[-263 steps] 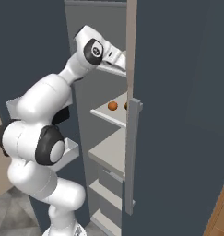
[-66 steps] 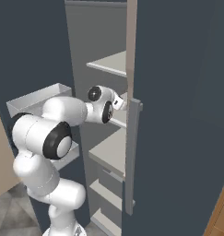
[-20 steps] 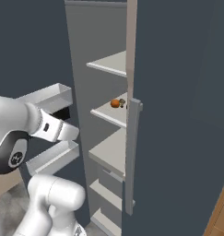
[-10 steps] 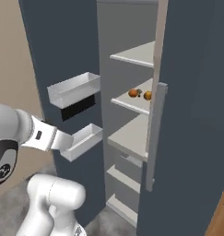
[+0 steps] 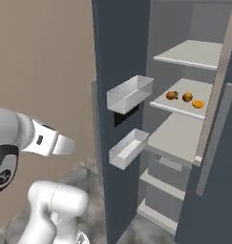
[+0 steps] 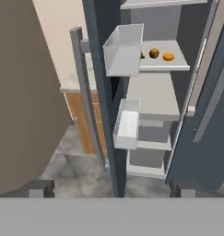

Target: Take the mango and mushroom from the highest rack and move them to the second highest rack where the orange and tangerine are located, to maximize freezer space. Close the freezer door after rearranging.

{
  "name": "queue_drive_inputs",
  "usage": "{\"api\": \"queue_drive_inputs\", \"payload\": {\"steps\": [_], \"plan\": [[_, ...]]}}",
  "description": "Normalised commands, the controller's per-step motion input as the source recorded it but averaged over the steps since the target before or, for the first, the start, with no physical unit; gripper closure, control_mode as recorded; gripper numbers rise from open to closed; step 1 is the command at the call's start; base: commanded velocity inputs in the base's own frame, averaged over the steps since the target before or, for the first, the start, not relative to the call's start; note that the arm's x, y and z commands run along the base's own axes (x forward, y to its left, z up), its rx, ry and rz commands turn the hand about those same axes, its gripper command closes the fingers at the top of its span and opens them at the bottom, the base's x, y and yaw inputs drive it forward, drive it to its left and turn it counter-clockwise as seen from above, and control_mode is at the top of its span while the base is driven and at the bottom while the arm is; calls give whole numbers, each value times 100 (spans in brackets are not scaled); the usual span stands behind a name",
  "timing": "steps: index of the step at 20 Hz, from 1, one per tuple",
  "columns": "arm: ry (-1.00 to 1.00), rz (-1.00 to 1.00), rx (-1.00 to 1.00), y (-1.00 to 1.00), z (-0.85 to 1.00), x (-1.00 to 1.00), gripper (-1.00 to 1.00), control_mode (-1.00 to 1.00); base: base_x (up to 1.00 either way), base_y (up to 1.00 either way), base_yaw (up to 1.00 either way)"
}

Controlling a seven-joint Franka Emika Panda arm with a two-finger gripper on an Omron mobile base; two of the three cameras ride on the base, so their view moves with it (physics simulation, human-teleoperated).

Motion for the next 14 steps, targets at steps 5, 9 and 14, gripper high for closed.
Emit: {"api": "queue_drive_inputs", "payload": {"steps": [5,9,14], "plan": [[0,0,0,0,0,0,-100,100,12,99,-39],[0,0,0,0,0,0,-100,100,25,86,-47],[0,0,0,0,0,0,-100,100,36,77,-52]]}}
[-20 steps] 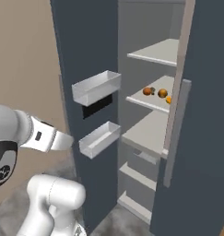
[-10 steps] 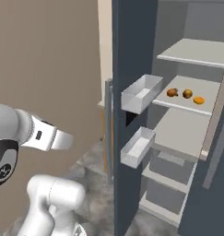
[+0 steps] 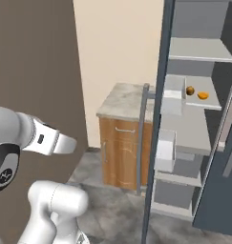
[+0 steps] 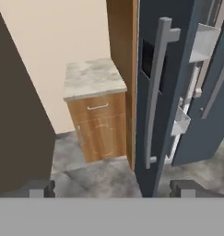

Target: Take the mango and mushroom from the highest rack and move them to the second highest rack where the orange and tangerine are located, to maximize freezer space. Close the freezer door after rearranging.

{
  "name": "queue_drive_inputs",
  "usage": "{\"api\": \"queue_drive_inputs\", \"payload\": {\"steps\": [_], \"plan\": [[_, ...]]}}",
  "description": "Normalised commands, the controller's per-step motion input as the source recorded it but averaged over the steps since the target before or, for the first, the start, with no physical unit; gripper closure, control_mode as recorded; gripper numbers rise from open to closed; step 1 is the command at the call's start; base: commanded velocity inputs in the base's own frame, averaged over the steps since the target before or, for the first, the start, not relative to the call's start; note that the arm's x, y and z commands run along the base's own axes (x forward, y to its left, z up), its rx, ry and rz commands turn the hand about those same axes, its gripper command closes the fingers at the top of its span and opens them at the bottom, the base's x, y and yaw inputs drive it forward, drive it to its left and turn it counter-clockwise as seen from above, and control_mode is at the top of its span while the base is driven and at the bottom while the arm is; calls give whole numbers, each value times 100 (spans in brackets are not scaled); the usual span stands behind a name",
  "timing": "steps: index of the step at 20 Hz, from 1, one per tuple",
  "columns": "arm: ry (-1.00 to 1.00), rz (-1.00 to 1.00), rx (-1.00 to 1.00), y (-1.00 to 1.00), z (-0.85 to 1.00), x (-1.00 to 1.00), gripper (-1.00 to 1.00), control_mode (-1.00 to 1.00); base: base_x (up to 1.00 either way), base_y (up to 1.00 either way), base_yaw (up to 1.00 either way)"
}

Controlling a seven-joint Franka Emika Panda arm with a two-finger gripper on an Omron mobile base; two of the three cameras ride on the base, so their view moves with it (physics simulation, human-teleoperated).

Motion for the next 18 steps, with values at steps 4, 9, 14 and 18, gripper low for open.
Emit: {"api": "queue_drive_inputs", "payload": {"steps": [4,9,14,18], "plan": [[0,0,0,0,0,0,-100,100,44,74,-56],[0,0,0,0,0,0,-100,100,55,69,-53],[0,0,0,0,0,0,-100,100,69,54,-47],[0,0,0,0,0,0,-100,100,69,45,-40]]}}
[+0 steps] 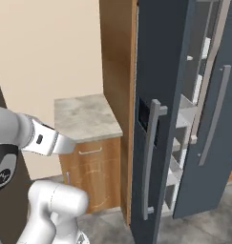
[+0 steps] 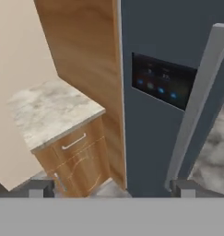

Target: Take the mango and mushroom from the highest rack and move them to the second highest rack where the orange and tangerine are located, to maximize freezer space. Close the freezer door after rearranging.

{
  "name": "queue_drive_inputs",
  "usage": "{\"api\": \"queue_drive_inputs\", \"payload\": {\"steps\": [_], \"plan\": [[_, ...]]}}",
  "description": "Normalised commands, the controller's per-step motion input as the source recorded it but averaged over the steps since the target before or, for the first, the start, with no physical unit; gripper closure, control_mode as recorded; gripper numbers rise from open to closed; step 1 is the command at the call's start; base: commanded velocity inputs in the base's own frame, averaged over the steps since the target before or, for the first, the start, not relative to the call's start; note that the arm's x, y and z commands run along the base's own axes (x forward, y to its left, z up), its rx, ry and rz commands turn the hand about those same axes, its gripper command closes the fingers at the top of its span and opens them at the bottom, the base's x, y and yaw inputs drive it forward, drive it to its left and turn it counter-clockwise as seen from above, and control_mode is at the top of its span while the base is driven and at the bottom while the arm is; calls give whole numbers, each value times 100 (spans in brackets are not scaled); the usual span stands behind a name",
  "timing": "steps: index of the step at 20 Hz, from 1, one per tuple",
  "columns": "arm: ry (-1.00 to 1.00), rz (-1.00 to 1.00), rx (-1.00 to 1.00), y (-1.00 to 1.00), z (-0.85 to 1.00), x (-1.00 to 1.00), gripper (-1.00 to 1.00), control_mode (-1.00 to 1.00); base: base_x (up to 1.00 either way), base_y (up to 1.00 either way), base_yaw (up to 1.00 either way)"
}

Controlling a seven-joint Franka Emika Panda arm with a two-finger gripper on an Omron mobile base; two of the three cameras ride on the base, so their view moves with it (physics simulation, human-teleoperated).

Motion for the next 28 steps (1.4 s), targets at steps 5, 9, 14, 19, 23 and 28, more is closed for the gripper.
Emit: {"api": "queue_drive_inputs", "payload": {"steps": [5,9,14,19,23,28], "plan": [[0,0,0,0,0,0,-100,100,58,21,-40],[0,0,0,0,0,0,-100,100,51,0,-34],[0,0,0,0,0,0,-100,100,60,0,-25],[0,0,0,0,0,0,-100,100,64,-25,-11],[0,0,5,-16,-1,10,-100,-100,31,-42,0],[0,0,23,-69,-9,53,-100,-100,0,0,0]]}}
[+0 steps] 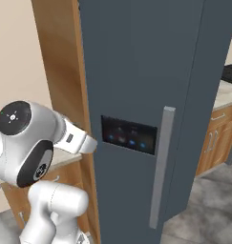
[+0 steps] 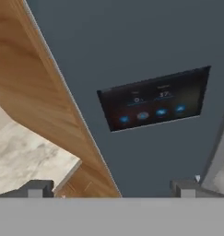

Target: Take the mango and mushroom from the highest rack and move them to the second highest rack where the orange and tangerine are located, to maximize freezer space. Close the freezer door after rearranging.

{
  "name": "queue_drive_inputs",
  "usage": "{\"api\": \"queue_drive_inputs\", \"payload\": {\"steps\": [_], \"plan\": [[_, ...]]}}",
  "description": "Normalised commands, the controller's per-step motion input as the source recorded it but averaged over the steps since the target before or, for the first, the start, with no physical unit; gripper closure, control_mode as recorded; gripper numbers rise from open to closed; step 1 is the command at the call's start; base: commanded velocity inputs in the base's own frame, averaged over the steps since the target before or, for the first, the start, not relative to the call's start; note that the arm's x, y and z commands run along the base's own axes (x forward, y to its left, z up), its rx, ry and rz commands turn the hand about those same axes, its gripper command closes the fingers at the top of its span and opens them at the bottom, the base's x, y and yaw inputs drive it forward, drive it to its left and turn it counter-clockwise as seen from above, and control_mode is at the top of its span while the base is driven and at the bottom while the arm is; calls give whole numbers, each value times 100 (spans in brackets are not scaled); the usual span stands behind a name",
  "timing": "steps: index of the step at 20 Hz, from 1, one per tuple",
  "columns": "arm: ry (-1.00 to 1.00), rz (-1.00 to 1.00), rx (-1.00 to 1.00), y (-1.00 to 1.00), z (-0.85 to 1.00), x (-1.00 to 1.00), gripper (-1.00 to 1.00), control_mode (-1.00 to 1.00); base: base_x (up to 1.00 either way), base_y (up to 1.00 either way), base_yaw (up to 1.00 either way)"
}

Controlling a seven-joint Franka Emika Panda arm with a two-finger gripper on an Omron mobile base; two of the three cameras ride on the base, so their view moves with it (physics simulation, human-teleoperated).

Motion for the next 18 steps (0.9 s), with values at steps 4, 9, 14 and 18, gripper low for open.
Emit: {"api": "queue_drive_inputs", "payload": {"steps": [4,9,14,18], "plan": [[0,0,23,-60,-13,72,-100,-100,0,0,0],[2,0,14,-29,-18,85,-100,-100,0,0,0],[0,0,15,-5,-24,93,-100,-100,0,0,0],[0,4,15,0,-26,92,-100,-100,0,0,0]]}}
